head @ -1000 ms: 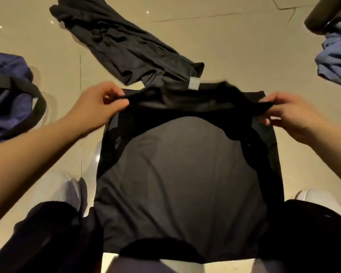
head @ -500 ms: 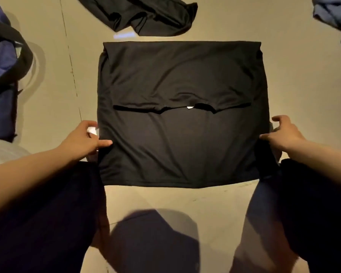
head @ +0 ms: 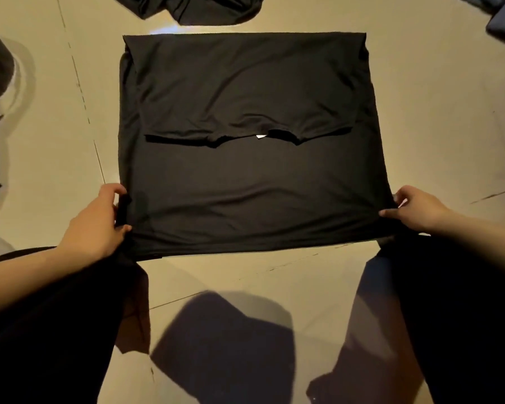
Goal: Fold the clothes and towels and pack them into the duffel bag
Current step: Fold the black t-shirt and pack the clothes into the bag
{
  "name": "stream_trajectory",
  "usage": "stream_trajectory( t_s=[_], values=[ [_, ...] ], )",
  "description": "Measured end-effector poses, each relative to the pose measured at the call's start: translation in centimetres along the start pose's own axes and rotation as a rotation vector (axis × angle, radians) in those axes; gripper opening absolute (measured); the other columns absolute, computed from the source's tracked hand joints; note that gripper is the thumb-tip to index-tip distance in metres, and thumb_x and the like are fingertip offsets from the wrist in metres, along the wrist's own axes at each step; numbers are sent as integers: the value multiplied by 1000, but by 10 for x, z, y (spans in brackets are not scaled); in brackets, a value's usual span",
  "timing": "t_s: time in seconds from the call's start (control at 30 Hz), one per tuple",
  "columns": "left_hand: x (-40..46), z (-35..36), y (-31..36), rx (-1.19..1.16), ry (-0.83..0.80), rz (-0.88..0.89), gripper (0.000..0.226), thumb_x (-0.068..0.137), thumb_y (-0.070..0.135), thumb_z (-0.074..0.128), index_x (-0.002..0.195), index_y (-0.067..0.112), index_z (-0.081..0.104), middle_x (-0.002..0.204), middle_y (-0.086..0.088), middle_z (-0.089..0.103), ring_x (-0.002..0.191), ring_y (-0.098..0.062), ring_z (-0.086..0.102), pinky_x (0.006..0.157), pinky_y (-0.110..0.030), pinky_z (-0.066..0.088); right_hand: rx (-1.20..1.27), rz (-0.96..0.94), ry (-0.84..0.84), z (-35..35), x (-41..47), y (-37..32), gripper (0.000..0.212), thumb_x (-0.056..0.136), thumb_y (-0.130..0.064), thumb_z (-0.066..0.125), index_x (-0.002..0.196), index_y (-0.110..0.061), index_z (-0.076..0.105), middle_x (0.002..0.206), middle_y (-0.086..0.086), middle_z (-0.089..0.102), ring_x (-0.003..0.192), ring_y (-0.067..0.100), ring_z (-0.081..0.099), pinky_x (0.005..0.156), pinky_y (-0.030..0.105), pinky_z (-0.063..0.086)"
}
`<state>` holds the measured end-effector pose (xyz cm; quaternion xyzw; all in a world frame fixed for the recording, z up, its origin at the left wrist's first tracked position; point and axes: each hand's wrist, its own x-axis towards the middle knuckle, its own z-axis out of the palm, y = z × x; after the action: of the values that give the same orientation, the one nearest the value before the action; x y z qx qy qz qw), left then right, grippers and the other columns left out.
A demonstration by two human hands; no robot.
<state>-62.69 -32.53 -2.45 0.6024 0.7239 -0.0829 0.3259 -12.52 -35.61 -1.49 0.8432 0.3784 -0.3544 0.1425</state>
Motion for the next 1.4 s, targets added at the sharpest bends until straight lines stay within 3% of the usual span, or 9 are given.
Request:
stream_trajectory(
  t_s=[0.27,0.5,0.57,0.67,0.77,0.9,1.07,1.27,1.4],
  values=[
    [24,-23,12,287,-13,13,35,73,22,81,100,14,61,109,-15,45,102,-41,52,84,-46,45,-278,-104,36,-11,-3,-21,36,84,-25,71,98,-10,41,85,7,49,78,28,51,66,34,39],
    [90,-54,83,-721,31,-235,12,97,11,53,86,15,52,74,-8,49,57,-17,43,44,-16,40,666,-170,34,-35,25,-100,37,91,-13,63,125,-8,48,94,6,54,69,16,53,59,29,49],
    [99,-54,94,-797,3,-321,13,99,13,47,86,12,50,73,-9,46,59,-20,46,53,-22,43,821,-124,-9,-48,35,-125,39,94,-12,60,130,-8,46,103,8,54,76,18,56,63,28,51],
    [106,-48,105,-905,-19,-399,16,98,20,54,108,8,51,81,-7,50,68,-20,52,67,-32,44,929,-67,-110,-51,40,-148,14,96,-12,57,108,-12,51,106,9,54,94,25,57,71,30,53],
    [109,-46,106,-945,10,-400,26,95,19,60,117,7,54,92,-9,58,71,-19,54,59,-28,43,862,-25,-62,-40,45,-156,12,95,-13,59,98,-14,47,92,9,51,77,23,56,62,29,50],
    [113,-48,96,-936,95,-340,24,95,16,60,75,13,48,96,-15,54,71,-22,55,61,-29,50,822,3,-80,-40,48,-148,24,94,-32,60,85,-13,48,85,10,53,64,18,53,56,26,48],
    [105,-47,85,-982,-13,-338,15,95,17,60,87,14,48,79,-8,51,65,-17,51,49,-21,55,830,24,-154,-42,47,-144,24,98,-28,53,79,-13,49,72,5,51,60,15,50,39,14,45],
    [97,-48,80,-960,-98,-360,16,96,17,58,82,13,51,83,-7,55,71,-17,54,51,-24,57,948,-13,-50,-44,49,-148,18,95,-19,55,78,-18,51,70,1,46,58,12,46,55,21,41],
    [83,-59,70,-990,-207,-323,12,95,19,58,86,12,53,84,-8,56,74,-18,58,61,-27,60,1115,-169,-229,-73,30,-131,15,91,-12,49,78,-16,53,70,-2,57,57,10,56,58,21,51]
  ],
)
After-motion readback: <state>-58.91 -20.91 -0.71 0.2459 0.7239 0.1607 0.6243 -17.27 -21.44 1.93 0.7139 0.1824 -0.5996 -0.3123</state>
